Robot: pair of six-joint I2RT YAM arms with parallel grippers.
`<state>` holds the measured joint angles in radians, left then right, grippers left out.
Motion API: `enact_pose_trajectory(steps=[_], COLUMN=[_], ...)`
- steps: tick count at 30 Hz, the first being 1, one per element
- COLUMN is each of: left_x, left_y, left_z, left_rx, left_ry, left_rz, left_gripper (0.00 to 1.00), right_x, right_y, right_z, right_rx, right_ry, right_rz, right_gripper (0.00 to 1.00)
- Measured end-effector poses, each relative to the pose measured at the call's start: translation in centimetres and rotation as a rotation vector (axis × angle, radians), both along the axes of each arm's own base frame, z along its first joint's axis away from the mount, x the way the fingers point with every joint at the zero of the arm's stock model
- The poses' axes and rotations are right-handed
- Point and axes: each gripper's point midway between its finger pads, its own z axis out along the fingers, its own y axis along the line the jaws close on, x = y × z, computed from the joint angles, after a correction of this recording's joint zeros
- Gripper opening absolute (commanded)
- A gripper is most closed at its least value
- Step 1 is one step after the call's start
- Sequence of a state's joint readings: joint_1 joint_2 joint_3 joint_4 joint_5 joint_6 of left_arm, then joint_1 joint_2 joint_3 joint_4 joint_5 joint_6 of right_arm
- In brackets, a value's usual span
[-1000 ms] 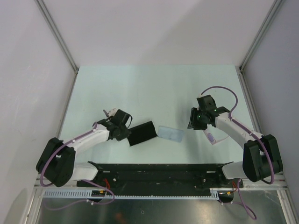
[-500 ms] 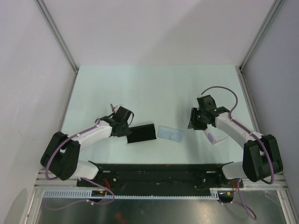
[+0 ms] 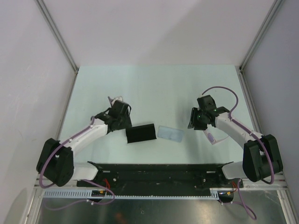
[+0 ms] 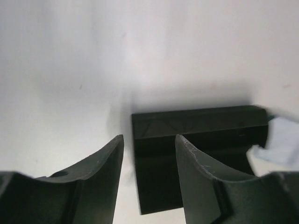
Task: Organize the sunglasses
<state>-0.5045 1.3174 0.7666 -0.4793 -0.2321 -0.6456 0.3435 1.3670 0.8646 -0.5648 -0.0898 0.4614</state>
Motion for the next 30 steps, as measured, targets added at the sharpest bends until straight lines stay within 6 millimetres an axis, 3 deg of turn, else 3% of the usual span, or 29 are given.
enact_pose_trajectory(steps=[6,9,11,14,16,18,23,30], left_x=[4.5,5.4,5.7,5.6,5.2,4.5,3.4,2.3], left_y=[-3.8,-6.7,-9.7,-14.8,-17.4,-18.8,-19.5,-20.5], left_z=[8.8,11.5,12.1,10.7,8.5,6.2,2.4,2.1], left_rx=[-0.106,-0.155,-0.179,-0.201,-0.214,-0.218,-0.218,-0.253], left_ry=[-0.215,-0.261,-0.259,-0.207,-0.142,-0.078,0.045,0.073], left_rz=[-0.066,-0.142,-0.226,-0.354,-0.416,-0.455,-0.479,-0.503], left_gripper=[0.64,0.70,0.69,0.66,0.62,0.59,0.55,0.54], right_x=[-0.2,-0.4,-0.5,-0.8,-1.0,-1.1,-1.3,-1.5], right_y=[0.4,0.8,1.0,1.3,1.6,1.7,2.0,2.6], right_z=[-0.1,-0.1,-0.3,-0.9,-1.4,-1.6,-1.7,-2.2], right_rx=[-0.008,-0.011,-0.016,-0.024,-0.027,-0.028,-0.024,-0.024], right_ry=[0.003,0.004,0.010,0.031,0.048,0.057,0.065,0.083], right_rz=[-0.022,-0.023,-0.024,-0.019,-0.018,-0.018,-0.023,-0.024], right_gripper=[0.48,0.50,0.50,0.50,0.50,0.50,0.50,0.49])
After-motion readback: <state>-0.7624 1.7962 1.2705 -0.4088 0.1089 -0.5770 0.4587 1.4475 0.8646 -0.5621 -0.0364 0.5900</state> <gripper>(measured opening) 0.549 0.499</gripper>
